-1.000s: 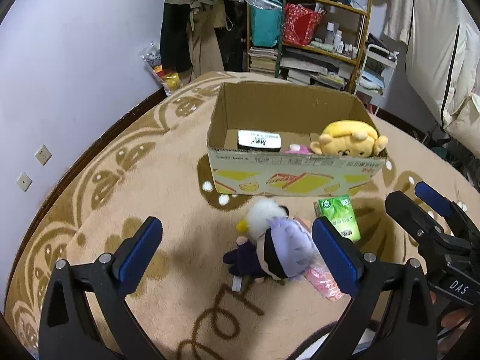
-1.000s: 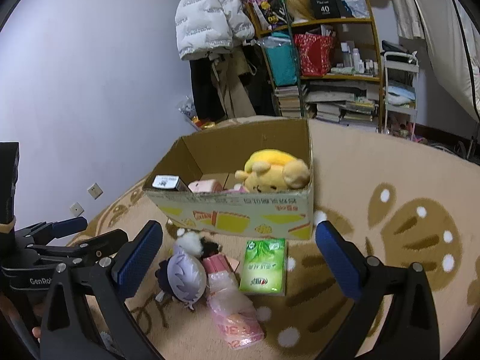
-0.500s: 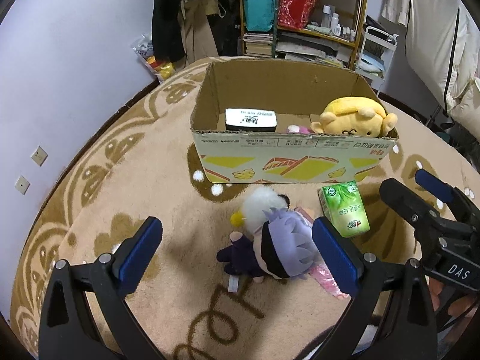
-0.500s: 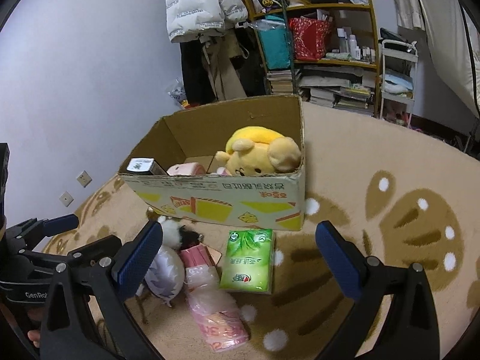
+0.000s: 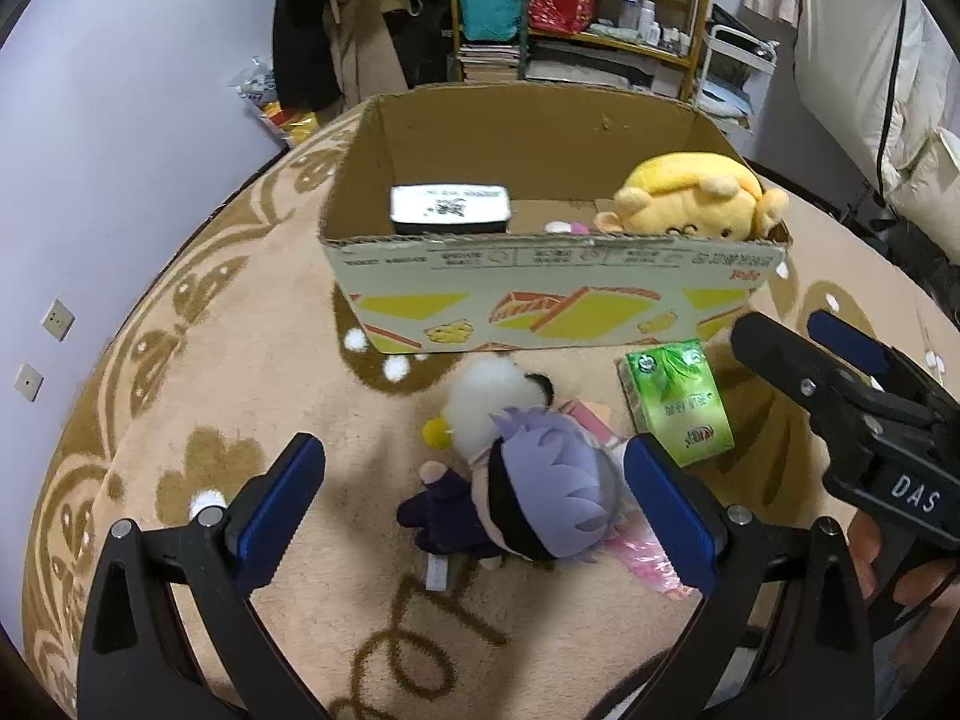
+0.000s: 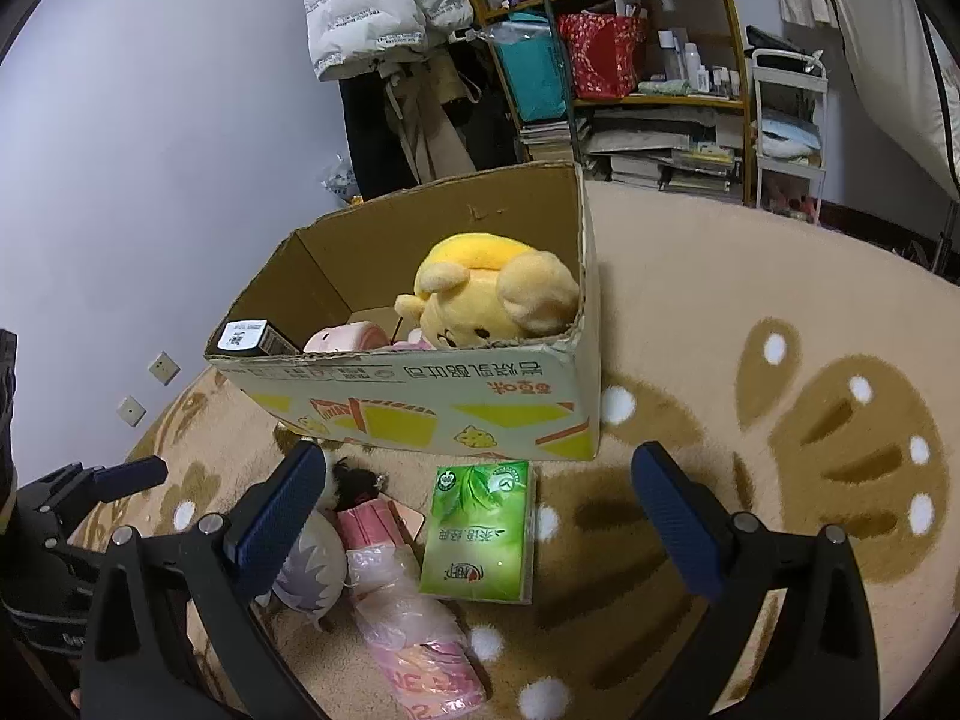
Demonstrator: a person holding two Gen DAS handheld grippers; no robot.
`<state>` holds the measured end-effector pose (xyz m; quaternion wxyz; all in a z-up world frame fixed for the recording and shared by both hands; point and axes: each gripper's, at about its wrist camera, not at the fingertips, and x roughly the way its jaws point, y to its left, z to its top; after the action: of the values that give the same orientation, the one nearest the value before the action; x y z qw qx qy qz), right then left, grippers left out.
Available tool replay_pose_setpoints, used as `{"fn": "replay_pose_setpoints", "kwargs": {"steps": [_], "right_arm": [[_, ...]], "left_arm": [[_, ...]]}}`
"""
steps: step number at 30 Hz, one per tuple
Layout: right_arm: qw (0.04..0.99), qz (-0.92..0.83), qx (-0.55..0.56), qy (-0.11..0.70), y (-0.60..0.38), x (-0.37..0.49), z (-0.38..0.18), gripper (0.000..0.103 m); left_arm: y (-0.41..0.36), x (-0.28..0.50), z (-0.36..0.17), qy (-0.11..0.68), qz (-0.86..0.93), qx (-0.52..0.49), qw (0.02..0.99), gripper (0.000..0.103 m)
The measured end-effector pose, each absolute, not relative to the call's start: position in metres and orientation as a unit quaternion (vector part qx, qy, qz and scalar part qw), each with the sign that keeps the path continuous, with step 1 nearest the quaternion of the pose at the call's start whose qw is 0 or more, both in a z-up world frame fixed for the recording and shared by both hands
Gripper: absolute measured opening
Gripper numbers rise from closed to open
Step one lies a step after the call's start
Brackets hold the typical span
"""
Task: Organize soft objects
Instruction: 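Grasp the white-haired doll with the left tool while the right tool grasps the green tissue pack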
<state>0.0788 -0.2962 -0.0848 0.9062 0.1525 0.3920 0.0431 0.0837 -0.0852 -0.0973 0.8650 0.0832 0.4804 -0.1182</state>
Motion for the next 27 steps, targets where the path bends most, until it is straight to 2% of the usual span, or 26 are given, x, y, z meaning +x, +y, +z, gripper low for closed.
{"fn": "replay_pose_setpoints", "kwargs": {"steps": [12, 15, 19, 27], "right_arm": [[0.869, 0.079, 0.192, 0.449, -0.297, 0.097, -0.112, 0.103], [0.857, 0.081, 0.191, 0.471, -0.294, 0.102, -0.124, 0.101], [0.853, 0.074, 0.178, 0.485, -0.291, 0.106, -0.137, 0.091], [0.839, 0.090, 0.181, 0.506, -0.285, 0.113, -0.153, 0.088]], "left_arm": [[-0.113, 0.082, -0.113, 0.492, -0.144, 0.117, 0.851, 0.099], [-0.121, 0.084, -0.124, 0.501, -0.137, 0.134, 0.844, 0.099], [-0.126, 0.086, -0.138, 0.510, -0.130, 0.163, 0.835, 0.099], [-0.123, 0.096, -0.151, 0.520, -0.104, 0.172, 0.830, 0.099]]}}
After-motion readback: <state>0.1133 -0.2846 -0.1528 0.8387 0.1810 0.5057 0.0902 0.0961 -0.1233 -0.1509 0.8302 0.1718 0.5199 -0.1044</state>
